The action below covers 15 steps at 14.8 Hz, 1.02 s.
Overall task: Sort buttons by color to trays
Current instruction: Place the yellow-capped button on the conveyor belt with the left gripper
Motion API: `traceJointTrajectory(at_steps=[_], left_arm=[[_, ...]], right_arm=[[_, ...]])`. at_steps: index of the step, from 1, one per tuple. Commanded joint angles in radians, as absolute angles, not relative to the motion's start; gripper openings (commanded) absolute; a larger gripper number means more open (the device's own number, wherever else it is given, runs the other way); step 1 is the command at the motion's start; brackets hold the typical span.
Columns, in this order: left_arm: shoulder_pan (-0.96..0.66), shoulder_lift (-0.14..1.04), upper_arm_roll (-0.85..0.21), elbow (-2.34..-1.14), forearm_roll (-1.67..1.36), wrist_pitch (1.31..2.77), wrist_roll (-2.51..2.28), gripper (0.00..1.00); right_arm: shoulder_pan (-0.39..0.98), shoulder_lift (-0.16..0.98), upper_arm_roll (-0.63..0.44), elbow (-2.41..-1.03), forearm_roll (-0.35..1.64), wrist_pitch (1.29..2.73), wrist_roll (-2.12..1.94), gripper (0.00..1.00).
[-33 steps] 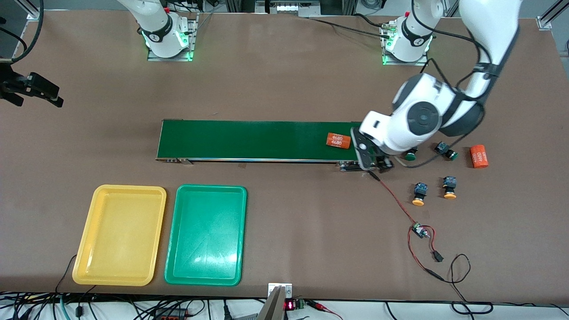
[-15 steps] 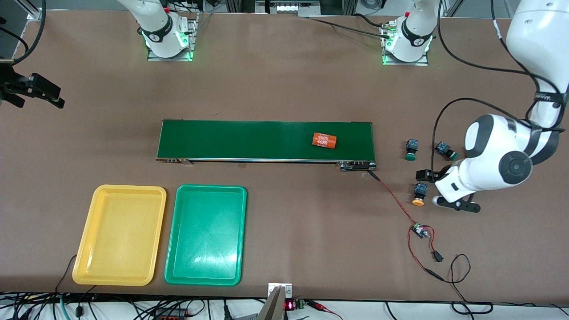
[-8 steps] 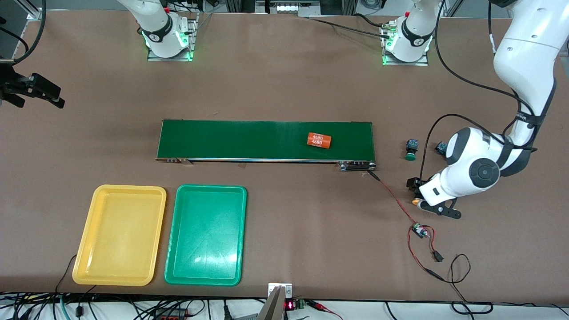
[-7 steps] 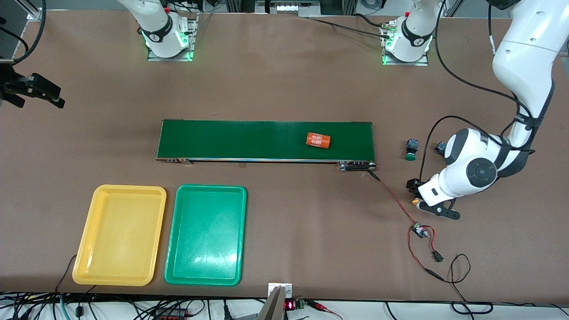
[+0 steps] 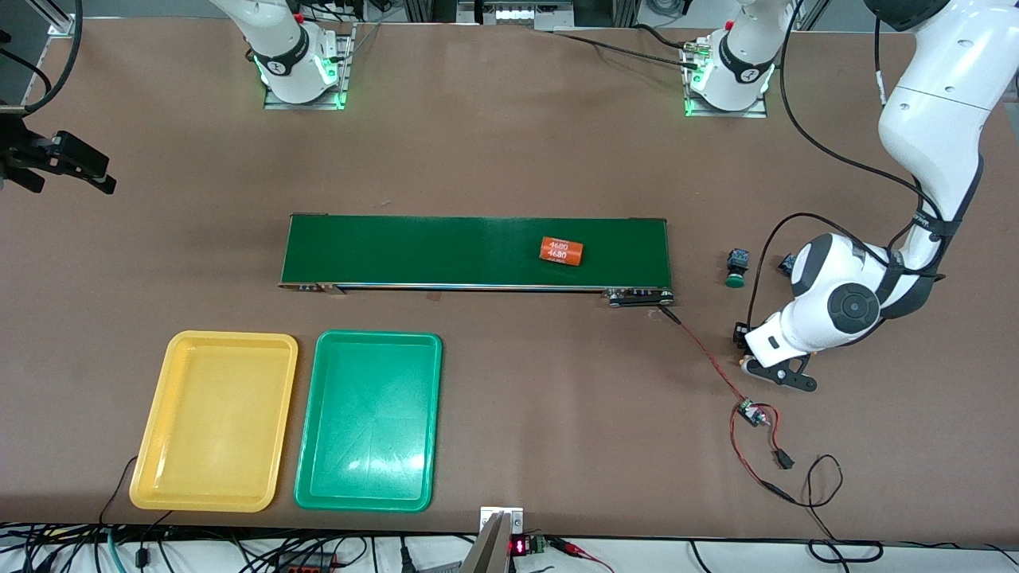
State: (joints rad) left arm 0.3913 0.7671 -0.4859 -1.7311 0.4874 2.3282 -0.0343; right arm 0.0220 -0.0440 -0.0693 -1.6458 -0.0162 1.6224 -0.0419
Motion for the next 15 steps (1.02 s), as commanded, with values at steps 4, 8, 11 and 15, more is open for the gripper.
traceJointTrajectory(at_steps=[4, 8, 11, 15], left_arm=[[0.407, 0.672, -0.661, -1.712, 0.489, 2.145, -0.231, 0.33], [0.405, 0.653, -0.828, -1.715, 0.454, 1.947, -0.515, 0.33], [0.399, 0.658, -0.938, -1.774, 0.453, 1.887, -0.647, 0.34], [0.393, 0.673, -1.008, -1.870, 0.451, 1.925, -0.806, 0.34]], right_arm=[[0.020, -0.054, -0.067, -1.652, -0.015, 1.620, -0.049, 1.00], [0.021, -0.052, -0.067, -1.652, -0.015, 1.620, -0.049, 1.00], [0.021, -0.051, -0.067, -1.652, -0.015, 1.620, -0.049, 1.00], [0.021, -0.051, -0.067, -1.651, -0.015, 1.620, -0.049, 1.00]])
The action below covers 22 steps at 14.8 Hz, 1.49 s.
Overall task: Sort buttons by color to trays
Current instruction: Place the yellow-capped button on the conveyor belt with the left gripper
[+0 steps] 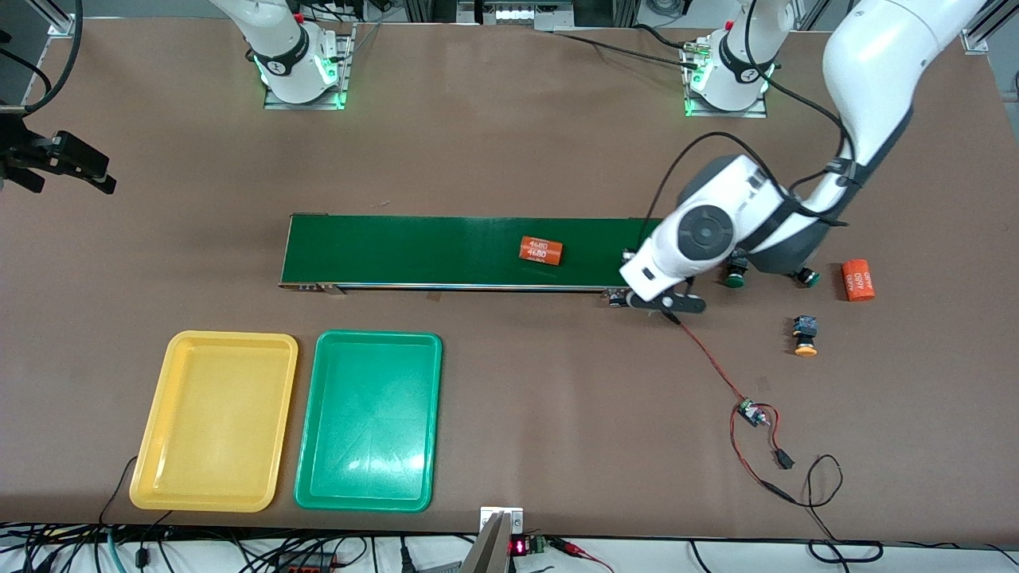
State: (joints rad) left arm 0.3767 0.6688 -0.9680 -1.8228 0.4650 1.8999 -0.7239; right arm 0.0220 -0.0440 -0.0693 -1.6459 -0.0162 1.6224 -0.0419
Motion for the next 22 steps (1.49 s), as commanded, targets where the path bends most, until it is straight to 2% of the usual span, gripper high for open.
traceJointTrajectory(at_steps=[1, 3, 4, 5, 6, 7, 10, 14, 17, 22], left_arm=[[0.391, 0.678, -1.012, -1.896, 0.453, 1.962, -0.855, 0.34], [0.391, 0.680, -1.012, -1.937, 0.453, 2.051, -0.879, 0.38], [0.391, 0.689, -1.011, -1.937, 0.453, 2.072, -0.882, 0.49], [0.393, 0.693, -1.011, -1.930, 0.453, 2.075, -0.888, 0.67], [0.396, 0.693, -1.011, -1.922, 0.453, 2.075, -0.888, 0.96], [0.403, 0.692, -1.014, -1.908, 0.453, 2.072, -0.885, 1.00], [0.414, 0.667, -1.020, -1.832, 0.453, 2.027, -0.887, 1.00], [0.422, 0.676, -1.017, -1.607, 0.466, 1.759, -0.871, 1.00], [0.431, 0.678, -0.906, -1.548, 0.469, 1.686, -0.800, 1.00], [0.445, 0.689, -0.700, -1.525, 0.497, 1.707, -0.377, 1.00]], right_arm=[[0.021, -0.051, -0.067, -1.651, -0.015, 1.620, -0.048, 1.00], [0.021, -0.049, -0.067, -1.649, -0.015, 1.620, -0.046, 1.00], [0.023, -0.048, -0.067, -1.648, -0.015, 1.620, -0.037, 1.00], [0.021, -0.046, -0.067, -1.647, -0.015, 1.620, -0.034, 1.00], [0.021, -0.046, -0.067, -1.644, -0.015, 1.620, -0.034, 1.00], [0.021, -0.046, -0.067, -1.644, -0.015, 1.620, -0.035, 1.00], [0.025, -0.049, -0.066, -1.641, -0.022, 1.621, -0.037, 1.00], [0.026, -0.049, -0.055, -1.643, -0.020, 1.620, -0.037, 1.00], [0.025, -0.049, -0.055, -1.643, -0.021, 1.620, -0.038, 1.00], [0.032, -0.049, -0.054, -1.643, -0.025, 1.621, -0.038, 1.00]])
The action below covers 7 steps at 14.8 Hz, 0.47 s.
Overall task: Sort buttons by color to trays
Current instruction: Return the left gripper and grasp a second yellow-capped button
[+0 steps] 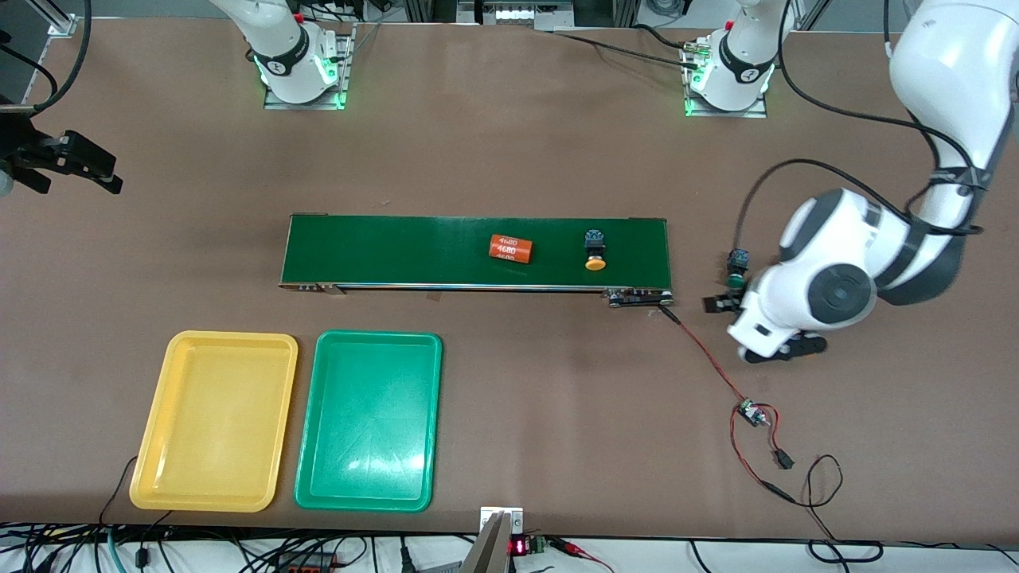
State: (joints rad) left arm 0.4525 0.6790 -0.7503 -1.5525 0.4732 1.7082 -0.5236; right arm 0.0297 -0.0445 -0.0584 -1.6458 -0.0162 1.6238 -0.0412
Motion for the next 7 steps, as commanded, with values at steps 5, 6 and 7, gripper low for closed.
traceJointTrajectory(at_steps=[5, 6, 7], left_arm=[[0.475, 0.736, -0.562, -1.534, 0.520, 1.905, -0.071, 1.00], [0.476, 0.744, -0.527, -1.540, 0.520, 1.957, -0.030, 1.00], [0.477, 0.761, -0.508, -1.543, 0.520, 1.991, -0.003, 1.00]], right_arm=[[0.031, -0.049, -0.055, -1.643, -0.025, 1.618, -0.037, 1.00], [0.031, -0.049, -0.055, -1.643, -0.025, 1.620, -0.037, 1.00], [0.031, -0.049, -0.055, -1.643, -0.025, 1.620, -0.037, 1.00]])
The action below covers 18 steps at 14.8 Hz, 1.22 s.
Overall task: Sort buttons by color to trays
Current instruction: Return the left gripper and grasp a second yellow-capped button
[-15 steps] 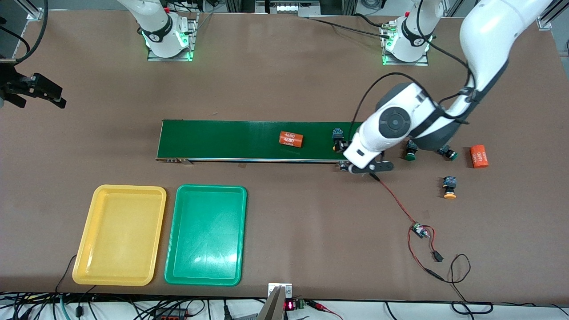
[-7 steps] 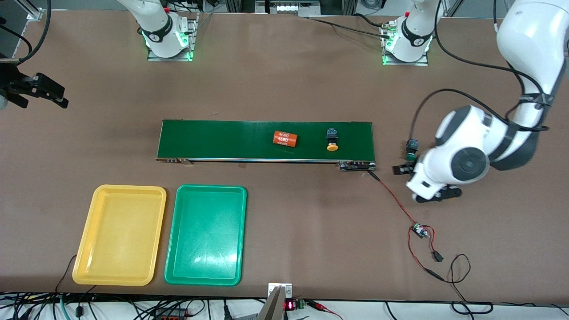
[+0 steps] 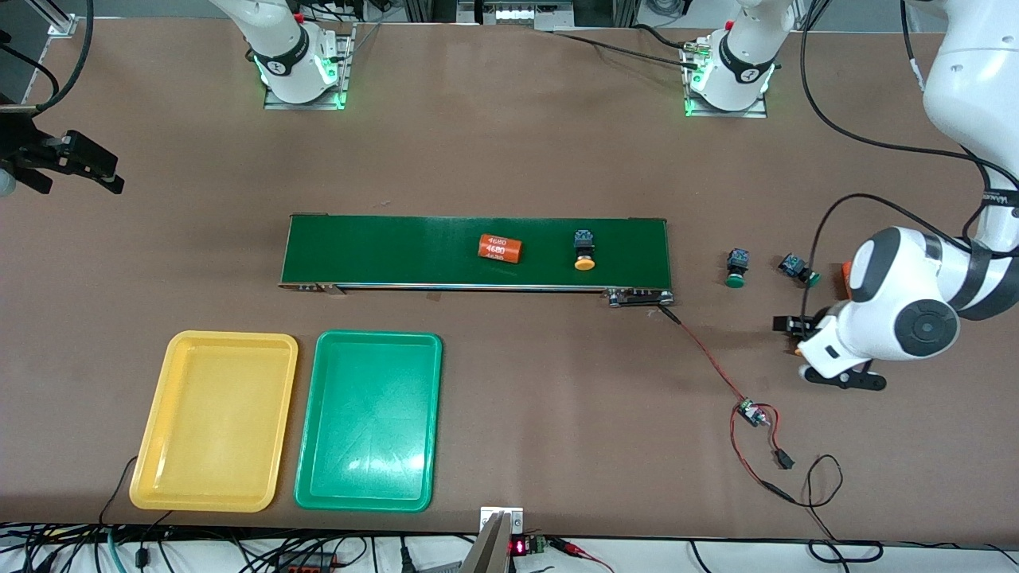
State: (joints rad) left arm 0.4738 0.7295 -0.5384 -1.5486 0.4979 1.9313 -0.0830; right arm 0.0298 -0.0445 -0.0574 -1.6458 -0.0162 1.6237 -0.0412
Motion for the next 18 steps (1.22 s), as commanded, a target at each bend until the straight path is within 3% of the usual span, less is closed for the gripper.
traceJointTrajectory(at_steps=[1, 5, 6, 7, 8, 10, 11, 13, 18], left_arm=[[0.479, 0.778, -0.497, -1.543, 0.520, 2.011, 0.020, 1.00], [0.485, 0.836, -0.477, -1.552, 0.520, 2.034, 0.037, 1.00], [0.486, 0.844, -0.476, -1.552, 0.520, 2.034, 0.037, 0.93], [0.489, 0.851, -0.477, -1.555, 0.519, 2.033, 0.037, 0.80], [0.500, 0.851, -0.477, -1.568, 0.515, 2.033, 0.034, 0.59], [0.509, 0.844, -0.479, -1.569, 0.515, 2.026, 0.038, 0.33], [0.511, 0.839, -0.485, -1.566, 0.514, 2.019, 0.029, 0.28], [0.511, 0.799, -0.515, -1.565, 0.500, 1.982, 0.029, 0.28], [0.508, 0.779, -0.722, -1.522, 0.499, 1.763, -0.038, 0.26]], right_arm=[[0.032, -0.049, -0.054, -1.643, -0.025, 1.620, -0.037, 1.00], [0.031, -0.049, -0.055, -1.644, -0.023, 1.620, -0.037, 1.00], [0.031, -0.049, -0.055, -1.644, -0.023, 1.620, -0.037, 1.00], [0.031, -0.048, -0.055, -1.644, -0.023, 1.618, -0.037, 1.00], [0.029, -0.048, -0.055, -1.646, -0.023, 1.618, -0.037, 1.00], [0.031, -0.048, -0.055, -1.644, -0.023, 1.620, -0.037, 1.00], [0.032, -0.048, -0.055, -1.644, -0.023, 1.620, -0.035, 1.00], [0.032, -0.048, -0.055, -1.644, -0.021, 1.620, -0.035, 1.00], [0.025, -0.046, -0.057, -1.649, -0.017, 1.627, -0.035, 1.00]])
